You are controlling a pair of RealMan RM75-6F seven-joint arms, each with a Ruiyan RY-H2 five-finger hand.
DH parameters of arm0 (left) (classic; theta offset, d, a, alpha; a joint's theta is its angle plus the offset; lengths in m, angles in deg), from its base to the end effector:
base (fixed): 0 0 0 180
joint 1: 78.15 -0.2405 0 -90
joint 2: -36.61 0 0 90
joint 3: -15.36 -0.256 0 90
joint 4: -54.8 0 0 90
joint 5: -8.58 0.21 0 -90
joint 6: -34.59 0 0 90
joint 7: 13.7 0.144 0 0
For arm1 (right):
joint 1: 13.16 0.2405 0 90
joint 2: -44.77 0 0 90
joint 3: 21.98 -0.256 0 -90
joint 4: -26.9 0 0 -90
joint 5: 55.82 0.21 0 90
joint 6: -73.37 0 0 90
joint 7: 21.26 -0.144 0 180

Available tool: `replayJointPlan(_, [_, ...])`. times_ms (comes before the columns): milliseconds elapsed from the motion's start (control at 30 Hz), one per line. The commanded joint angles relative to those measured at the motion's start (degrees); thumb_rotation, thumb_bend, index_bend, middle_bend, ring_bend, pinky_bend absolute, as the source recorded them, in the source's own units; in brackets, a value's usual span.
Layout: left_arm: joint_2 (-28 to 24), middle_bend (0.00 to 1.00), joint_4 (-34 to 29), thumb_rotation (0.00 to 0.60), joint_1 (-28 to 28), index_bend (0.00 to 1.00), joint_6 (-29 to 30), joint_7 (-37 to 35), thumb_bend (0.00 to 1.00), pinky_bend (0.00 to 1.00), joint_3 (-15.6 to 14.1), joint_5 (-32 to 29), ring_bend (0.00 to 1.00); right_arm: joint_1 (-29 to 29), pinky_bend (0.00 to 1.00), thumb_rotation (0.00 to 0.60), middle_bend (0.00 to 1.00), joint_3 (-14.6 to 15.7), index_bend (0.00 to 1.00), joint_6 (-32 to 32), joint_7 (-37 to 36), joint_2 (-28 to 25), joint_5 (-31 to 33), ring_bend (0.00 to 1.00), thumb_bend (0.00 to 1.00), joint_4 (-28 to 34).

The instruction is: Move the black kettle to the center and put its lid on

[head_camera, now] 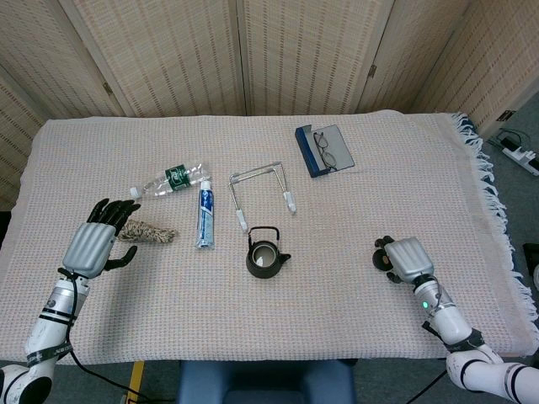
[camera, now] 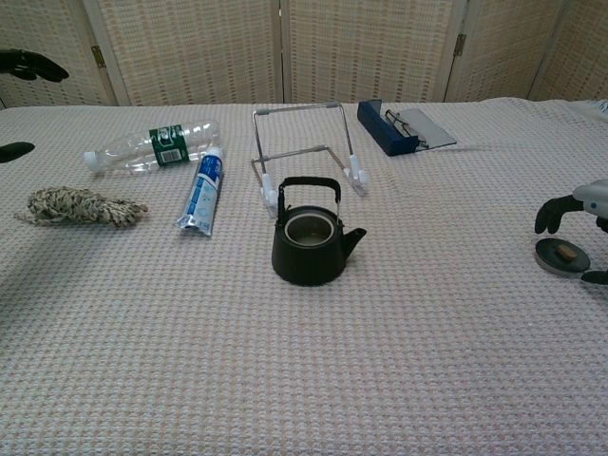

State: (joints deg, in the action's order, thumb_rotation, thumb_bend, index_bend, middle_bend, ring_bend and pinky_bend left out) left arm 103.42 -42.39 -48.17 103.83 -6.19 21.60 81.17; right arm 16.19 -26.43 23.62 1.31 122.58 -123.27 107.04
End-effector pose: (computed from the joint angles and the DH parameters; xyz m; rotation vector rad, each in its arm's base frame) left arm -0.2162 0.3053 0.1158 -1.6212 -0.9024 -0.9950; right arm -0.2890 -0.3046 0.0381 1.8488 -0.8882 0.4652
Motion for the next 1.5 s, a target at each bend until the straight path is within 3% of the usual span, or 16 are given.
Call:
replayJointPlan(33, [-0.21, 0.07, 0.09, 0.6, -0.22, 0.1, -0.26, -0.15, 0.35, 0.0, 0.08, -0.02, 0.05, 0.45, 0.84, 0.6, 0.31, 0.0, 0.27, 0.14, 0.17, 0.52, 0.44, 0.83, 0.28, -0.43])
replayJointPlan(833, [-0.09, 0.07, 1.59, 0.6, -1.66, 0.1, -1.29, -1.81, 0.35, 0.0, 1.08, 0.41, 0.04, 1.9, 0.85, 0.6, 0.42, 0.68, 0.4, -0.74, 1.19, -0.19, 2.16, 0.84, 0.28, 2.34])
replayJointPlan(1167, [-0.98, 0.07, 0.57, 0.6, -1.89, 0.09, -1.37, -1.07, 0.35, 0.0, 1.62, 0.61, 0.04, 7.44, 0.85, 0.6, 0.42, -3.95, 0.41, 0.68, 0.6, -7.21, -0.41, 0.84, 0.28, 16.6])
replayJointPlan(1500, [-1.37, 0.07, -0.48, 0.6, -1.9, 0.09, -1.83, -0.08, 0.35, 0.0, 1.69, 0.85, 0.04, 16.9, 0.85, 0.6, 0.42, -7.28, 0.41, 4.89, 7.63, -4.05, 5.97, 0.85, 0.28, 20.53])
